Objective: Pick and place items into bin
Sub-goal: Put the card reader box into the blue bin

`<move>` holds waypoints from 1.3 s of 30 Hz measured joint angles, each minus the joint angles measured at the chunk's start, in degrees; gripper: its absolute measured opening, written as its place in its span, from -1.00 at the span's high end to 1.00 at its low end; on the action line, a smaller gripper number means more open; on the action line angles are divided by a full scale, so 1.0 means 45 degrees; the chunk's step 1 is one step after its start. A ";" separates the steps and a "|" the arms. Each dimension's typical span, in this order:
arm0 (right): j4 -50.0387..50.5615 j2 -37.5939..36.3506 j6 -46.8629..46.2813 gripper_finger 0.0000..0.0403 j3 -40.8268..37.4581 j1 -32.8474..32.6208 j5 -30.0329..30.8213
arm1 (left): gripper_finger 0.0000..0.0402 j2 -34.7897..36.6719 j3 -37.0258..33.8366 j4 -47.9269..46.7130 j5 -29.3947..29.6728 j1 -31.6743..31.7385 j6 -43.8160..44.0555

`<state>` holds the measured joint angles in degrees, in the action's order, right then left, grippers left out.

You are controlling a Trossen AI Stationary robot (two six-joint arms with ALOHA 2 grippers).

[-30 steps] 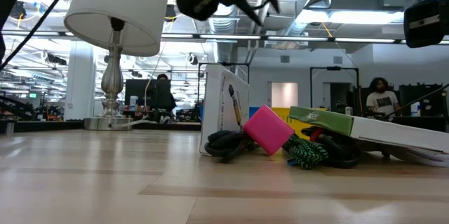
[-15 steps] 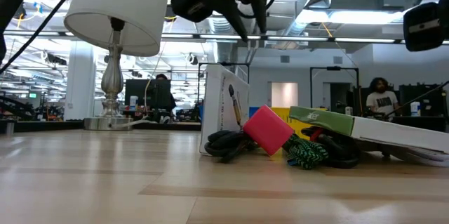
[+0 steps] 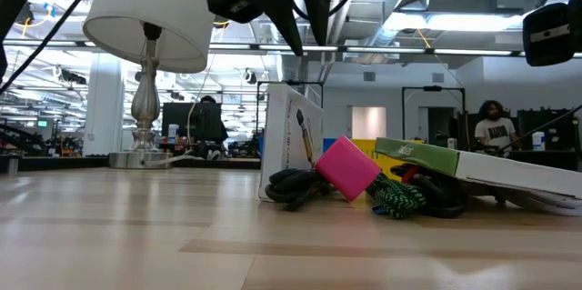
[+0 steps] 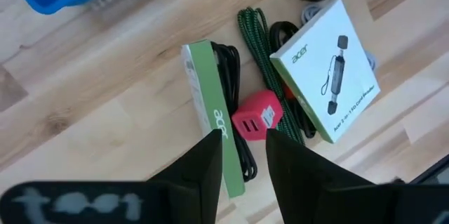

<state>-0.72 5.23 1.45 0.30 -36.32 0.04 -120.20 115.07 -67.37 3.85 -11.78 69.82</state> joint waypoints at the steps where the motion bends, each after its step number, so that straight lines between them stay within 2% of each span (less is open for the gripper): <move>1: 0.0002 0.0000 0.0000 0.38 0.0000 -0.0002 -0.0003 | 0.50 0.0000 0.0000 -0.0005 0.0044 -0.0037 0.0001; 7: 0.0001 0.0000 0.0000 0.38 0.0000 0.0000 0.0001 | 0.50 -0.0183 0.0012 0.0007 0.0272 -0.0210 0.0001; 15: 0.0002 -0.0002 0.0000 0.38 0.0000 -0.0004 -0.0001 | 0.50 -0.0614 -0.0013 -0.0030 -0.0465 -0.0076 0.0001; 39: 0.0002 0.0000 0.0000 0.38 0.0000 -0.0005 -0.0003 | 0.50 -0.0627 -0.0010 -0.0105 -0.0414 -0.0076 -0.0001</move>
<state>-0.71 5.23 1.45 0.30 -36.34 0.03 -123.02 115.02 -67.84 1.99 -12.12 69.81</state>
